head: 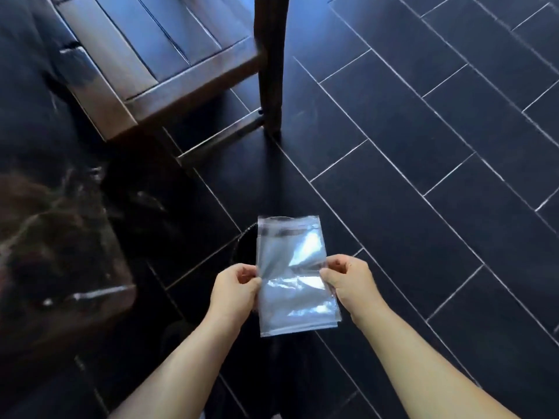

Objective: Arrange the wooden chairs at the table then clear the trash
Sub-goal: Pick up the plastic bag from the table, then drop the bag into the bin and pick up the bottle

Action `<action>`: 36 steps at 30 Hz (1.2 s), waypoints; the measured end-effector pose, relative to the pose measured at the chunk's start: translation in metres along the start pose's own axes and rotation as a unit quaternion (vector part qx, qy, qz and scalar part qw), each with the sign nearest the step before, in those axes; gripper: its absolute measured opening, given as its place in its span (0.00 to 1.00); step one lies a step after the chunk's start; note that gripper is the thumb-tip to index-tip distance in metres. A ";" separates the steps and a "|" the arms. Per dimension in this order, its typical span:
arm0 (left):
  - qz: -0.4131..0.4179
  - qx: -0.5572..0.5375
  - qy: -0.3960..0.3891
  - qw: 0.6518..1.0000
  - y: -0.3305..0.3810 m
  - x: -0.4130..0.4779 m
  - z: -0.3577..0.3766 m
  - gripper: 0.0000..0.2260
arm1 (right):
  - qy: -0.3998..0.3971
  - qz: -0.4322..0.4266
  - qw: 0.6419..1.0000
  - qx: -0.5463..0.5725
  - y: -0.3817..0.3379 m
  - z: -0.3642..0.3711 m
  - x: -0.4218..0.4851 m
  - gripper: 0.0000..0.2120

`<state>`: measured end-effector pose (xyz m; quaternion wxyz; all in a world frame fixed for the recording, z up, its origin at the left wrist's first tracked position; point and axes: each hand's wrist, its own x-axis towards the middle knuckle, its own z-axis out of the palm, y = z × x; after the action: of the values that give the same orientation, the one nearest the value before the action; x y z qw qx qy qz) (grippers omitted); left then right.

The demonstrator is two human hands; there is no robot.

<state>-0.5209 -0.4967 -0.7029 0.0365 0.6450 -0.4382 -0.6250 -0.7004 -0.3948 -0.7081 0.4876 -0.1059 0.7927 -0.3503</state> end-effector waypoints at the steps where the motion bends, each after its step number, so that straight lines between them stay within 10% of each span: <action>1: -0.002 0.003 0.002 1.000 -0.010 0.010 0.003 0.06 | 0.000 0.007 1.000 -0.013 0.012 0.004 0.011 0.10; 13: -0.011 0.094 0.004 0.995 -0.065 0.066 0.020 0.08 | 0.000 0.054 0.995 -0.081 0.070 0.025 0.064 0.03; 18: -0.004 0.136 -0.004 0.991 -0.057 0.048 0.006 0.10 | 0.010 0.066 0.993 -0.102 0.061 0.017 0.044 0.15; 36: 0.130 0.233 0.018 0.964 0.147 -0.201 -0.079 0.12 | -0.054 -0.120 0.935 -0.329 -0.186 -0.038 -0.173 0.17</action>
<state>-0.4981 -0.5036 -0.4423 -0.0258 0.5845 -0.6508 -0.4840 -0.6785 -0.4253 -0.4544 0.4220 -0.3733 0.8175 -0.1195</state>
